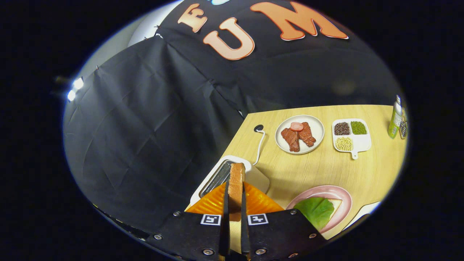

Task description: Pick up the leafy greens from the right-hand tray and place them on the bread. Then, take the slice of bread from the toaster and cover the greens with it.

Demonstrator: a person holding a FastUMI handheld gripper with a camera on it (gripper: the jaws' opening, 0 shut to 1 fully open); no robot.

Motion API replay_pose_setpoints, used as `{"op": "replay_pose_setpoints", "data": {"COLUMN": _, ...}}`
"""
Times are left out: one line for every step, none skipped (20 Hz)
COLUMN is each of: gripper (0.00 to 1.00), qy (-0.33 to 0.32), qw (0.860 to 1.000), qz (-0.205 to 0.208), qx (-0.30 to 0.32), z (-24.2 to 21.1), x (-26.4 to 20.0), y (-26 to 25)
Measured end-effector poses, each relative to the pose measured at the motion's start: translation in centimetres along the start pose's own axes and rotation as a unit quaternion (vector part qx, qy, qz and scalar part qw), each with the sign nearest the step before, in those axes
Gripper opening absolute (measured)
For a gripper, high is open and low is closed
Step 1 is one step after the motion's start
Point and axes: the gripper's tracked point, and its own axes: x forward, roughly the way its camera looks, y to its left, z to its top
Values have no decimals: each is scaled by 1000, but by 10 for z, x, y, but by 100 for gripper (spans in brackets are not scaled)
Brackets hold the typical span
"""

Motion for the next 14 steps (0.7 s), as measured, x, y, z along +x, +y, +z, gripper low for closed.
{"op": "replay_pose_setpoints", "data": {"gripper": 13, "qy": -6, "qw": 1000, "qz": 3, "qx": 6, "z": 0, "x": -4, "y": -5}}
{"op": "replay_pose_setpoints", "data": {"gripper": 12, "qy": -8, "qw": 1000, "qz": 2, "qx": 9, "z": -2, "x": -9, "y": -12}}
{"op": "replay_pose_setpoints", "data": {"gripper": 12, "qy": -7, "qw": 1000, "qz": 3, "qx": 16, "z": -6, "x": -12, "y": -19}}
{"op": "replay_pose_setpoints", "data": {"gripper": 12, "qy": -7, "qw": 1000, "qz": 5, "qx": 21, "z": -10, "x": -16, "y": -24}}
{"op": "replay_pose_setpoints", "data": {"gripper": 12, "qy": -9, "qw": 1000, "qz": 6, "qx": 29, "z": -10, "x": -20, "y": -31}}
{"op": "replay_pose_setpoints", "data": {"gripper": 12, "qy": -11, "qw": 999, "qz": 6, "qx": 35, "z": -13, "x": -21, "y": -37}}
{"op": "replay_pose_setpoints", "data": {"gripper": 12, "qy": -12, "qw": 999, "qz": 7, "qx": 42, "z": -16, "x": -24, "y": -43}}
{"op": "replay_pose_setpoints", "data": {"gripper": 12, "qy": -12, "qw": 999, "qz": 6, "qx": 47, "z": -19, "x": -26, "y": -50}}
{"op": "replay_pose_setpoints", "data": {"gripper": 12, "qy": -13, "qw": 999, "qz": 5, "qx": 52, "z": -22, "x": -26, "y": -53}}
{"op": "replay_pose_setpoints", "data": {"gripper": 12, "qy": -14, "qw": 998, "qz": 6, "qx": 57, "z": -26, "x": -29, "y": -58}}
{"op": "replay_pose_setpoints", "data": {"gripper": 12, "qy": -14, "qw": 998, "qz": 5, "qx": 63, "z": -31, "x": -32, "y": -65}}
{"op": "replay_pose_setpoints", "data": {"gripper": 12, "qy": -14, "qw": 998, "qz": 3, "qx": 68, "z": -36, "x": -33, "y": -73}}
{"op": "replay_pose_setpoints", "data": {"gripper": 12, "qy": -10, "qw": 997, "qz": 2, "qx": 72, "z": -41, "x": -33, "y": -80}}
{"op": "replay_pose_setpoints", "data": {"gripper": 12, "qy": -8, "qw": 997, "qz": 0, "qx": 78, "z": -47, "x": -33, "y": -87}}
